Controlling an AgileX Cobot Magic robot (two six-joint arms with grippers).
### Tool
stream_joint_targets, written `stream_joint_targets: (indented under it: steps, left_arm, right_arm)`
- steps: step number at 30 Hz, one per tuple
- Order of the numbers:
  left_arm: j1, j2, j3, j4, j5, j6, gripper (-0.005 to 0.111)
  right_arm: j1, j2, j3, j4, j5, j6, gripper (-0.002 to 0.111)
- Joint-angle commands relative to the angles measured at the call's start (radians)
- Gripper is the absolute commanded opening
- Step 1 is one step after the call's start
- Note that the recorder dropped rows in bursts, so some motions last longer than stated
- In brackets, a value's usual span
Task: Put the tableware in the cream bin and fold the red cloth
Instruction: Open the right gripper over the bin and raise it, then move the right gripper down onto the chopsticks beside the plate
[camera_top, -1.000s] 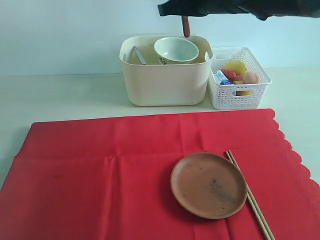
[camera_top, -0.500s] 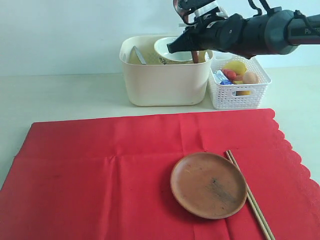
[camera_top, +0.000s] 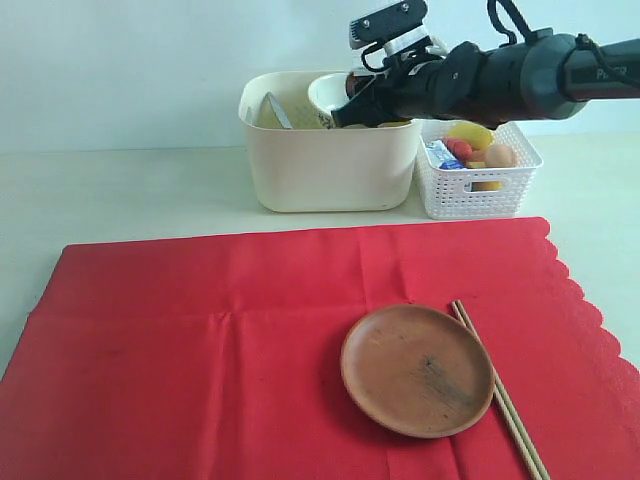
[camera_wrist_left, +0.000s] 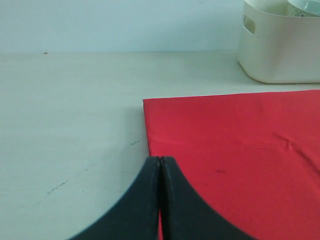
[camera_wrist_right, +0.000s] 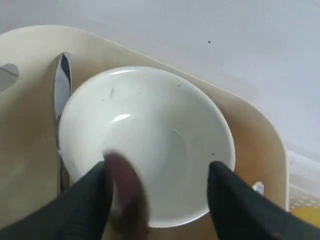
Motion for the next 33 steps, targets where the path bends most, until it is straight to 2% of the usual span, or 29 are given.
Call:
stream_joint_targets:
  steps: [1,7,10,17,22,30,33]
  left_arm:
    - [-0.007,-0.006,0.002,-0.004,-0.010,-0.002,0.000]
    - [-0.007,-0.006,0.002,-0.004,-0.010,-0.002,0.000]
    - [-0.007,-0.006,0.002,-0.004,-0.010,-0.002,0.000]
    - [-0.007,-0.006,0.002,-0.004,-0.010,-0.002,0.000]
    - [-0.007,-0.006,0.002,-0.004,-0.010,-0.002,0.000]
    - [-0.007,-0.006,0.002,-0.004,-0.010,-0.002,0.000]
    - [-0.007,-0.006,0.002,-0.004,-0.010,-0.002,0.000]
  right_arm:
    - [-0.003,-0.063,-0.007,0.008,0.068,-0.003,0.064]
    - [-0.031,-0.183,-0.007,0.006,0.278,0.034,0.064]
    - [-0.066,-0.253,-0.007,-0.010,0.471,0.060,0.064]
    - [-0.085,-0.363,-0.003,-0.266,0.781,0.292,0.057]
    - [-0.085,-0.442,0.091,-0.298,0.826,0.329,0.057]
    - [-0.085,-0.517,0.417,-0.262,0.803,0.322,0.057]
    - [-0.085,-0.517,0.474,-0.257,0.809,0.319,0.057]
